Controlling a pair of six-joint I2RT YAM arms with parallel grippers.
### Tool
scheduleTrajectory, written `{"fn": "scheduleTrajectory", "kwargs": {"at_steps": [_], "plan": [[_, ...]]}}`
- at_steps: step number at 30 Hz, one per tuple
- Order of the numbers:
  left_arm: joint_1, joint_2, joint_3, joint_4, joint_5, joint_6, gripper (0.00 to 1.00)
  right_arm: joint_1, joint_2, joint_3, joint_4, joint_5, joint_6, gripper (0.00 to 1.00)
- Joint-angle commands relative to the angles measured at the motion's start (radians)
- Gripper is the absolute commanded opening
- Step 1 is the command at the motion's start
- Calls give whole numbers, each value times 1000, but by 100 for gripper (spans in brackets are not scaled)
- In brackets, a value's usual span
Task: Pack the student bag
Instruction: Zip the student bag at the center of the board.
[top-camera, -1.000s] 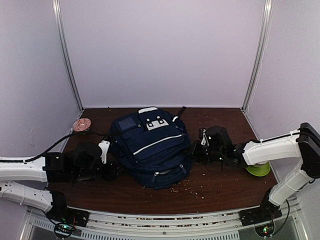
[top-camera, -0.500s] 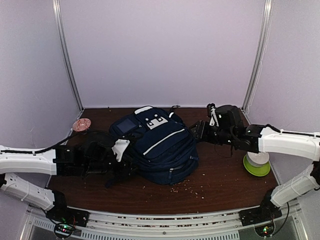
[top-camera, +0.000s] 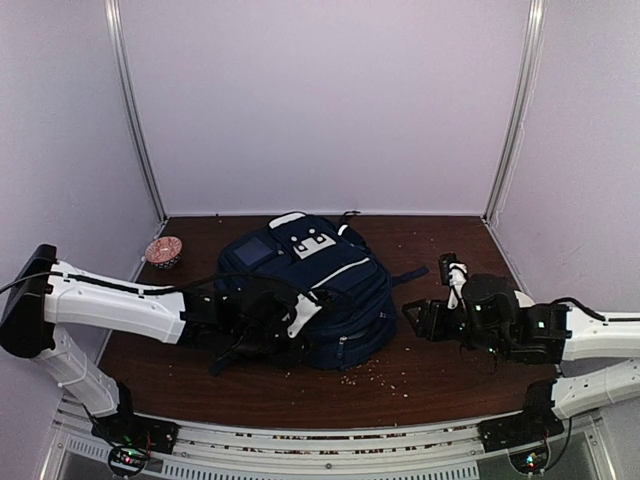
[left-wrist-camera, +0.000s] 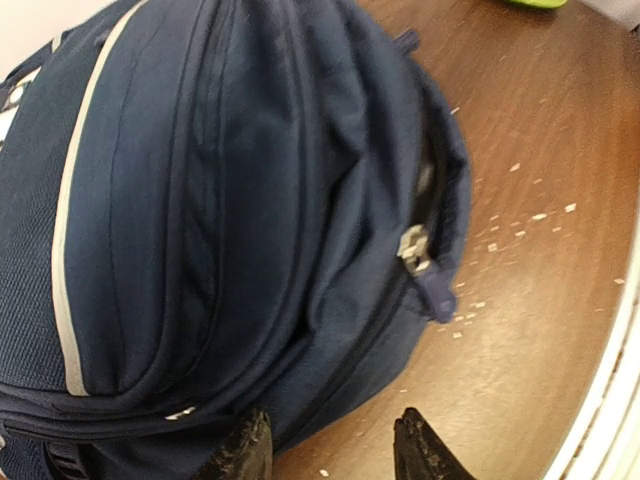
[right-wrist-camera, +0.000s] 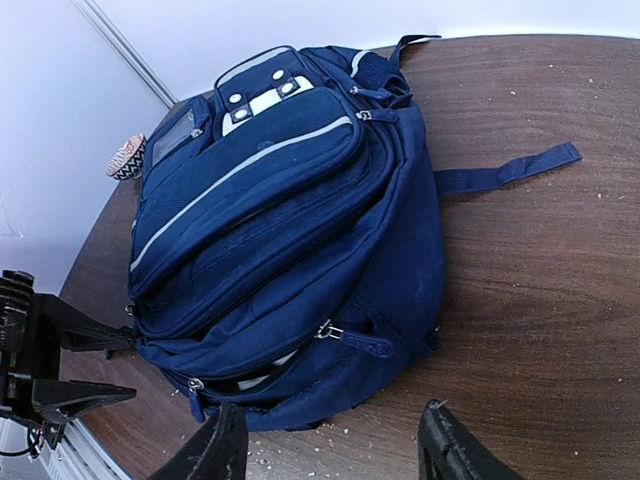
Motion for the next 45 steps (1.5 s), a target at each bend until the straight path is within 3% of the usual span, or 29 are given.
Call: {"fn": "scheduleTrajectory", "kwargs": {"at_steps": [1, 12, 20, 30, 33, 37, 40, 41, 45], "plan": [[2, 44, 55, -9, -117, 2, 74, 34, -43, -49, -12, 59, 41, 57], [2, 144, 122, -18, -164, 17, 70, 161, -35, -79, -24, 137, 76, 57], [2, 25, 67, -7, -194, 13, 79, 203, 5, -70, 10, 161, 71, 57], [2, 183, 126, -7, -157, 40, 74, 252, 96, -8, 39, 183, 73, 57], [2, 182, 123, 17, -152, 45, 61, 272, 122, 6, 32, 205, 78, 58], [2, 160, 128, 16, -146, 50, 25, 286, 148, 13, 46, 213, 85, 58], [3, 132, 127, 6, -134, 47, 4, 299, 187, 42, 47, 224, 81, 58], [2, 124, 130, 0, -132, 44, 0, 304, 206, 58, 44, 228, 76, 58], [2, 74, 124, -6, -113, 28, 0, 328, 293, 135, 20, 245, 50, 58]]}}
